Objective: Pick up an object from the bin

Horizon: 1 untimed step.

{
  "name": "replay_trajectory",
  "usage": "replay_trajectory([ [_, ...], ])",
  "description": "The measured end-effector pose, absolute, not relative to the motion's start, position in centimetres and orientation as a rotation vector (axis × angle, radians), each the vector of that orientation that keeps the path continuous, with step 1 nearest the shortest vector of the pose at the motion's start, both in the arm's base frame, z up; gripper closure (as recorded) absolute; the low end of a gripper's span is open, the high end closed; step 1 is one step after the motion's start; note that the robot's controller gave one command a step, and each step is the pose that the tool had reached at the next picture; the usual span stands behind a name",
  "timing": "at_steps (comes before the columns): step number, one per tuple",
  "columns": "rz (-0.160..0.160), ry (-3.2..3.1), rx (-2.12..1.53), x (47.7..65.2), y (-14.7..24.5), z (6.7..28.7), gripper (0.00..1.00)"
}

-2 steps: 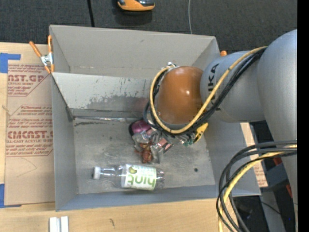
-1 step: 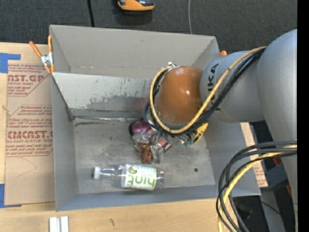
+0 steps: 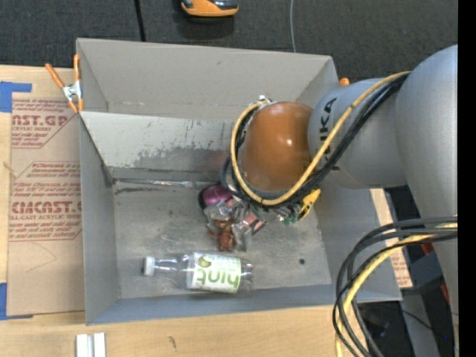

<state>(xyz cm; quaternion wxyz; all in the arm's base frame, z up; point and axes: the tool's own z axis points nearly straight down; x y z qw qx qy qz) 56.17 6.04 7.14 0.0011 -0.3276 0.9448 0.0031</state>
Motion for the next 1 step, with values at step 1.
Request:
replay_trajectory([
  [1,0.01,2.966,-1.028,56.17,6.04,7.14,1.0],
])
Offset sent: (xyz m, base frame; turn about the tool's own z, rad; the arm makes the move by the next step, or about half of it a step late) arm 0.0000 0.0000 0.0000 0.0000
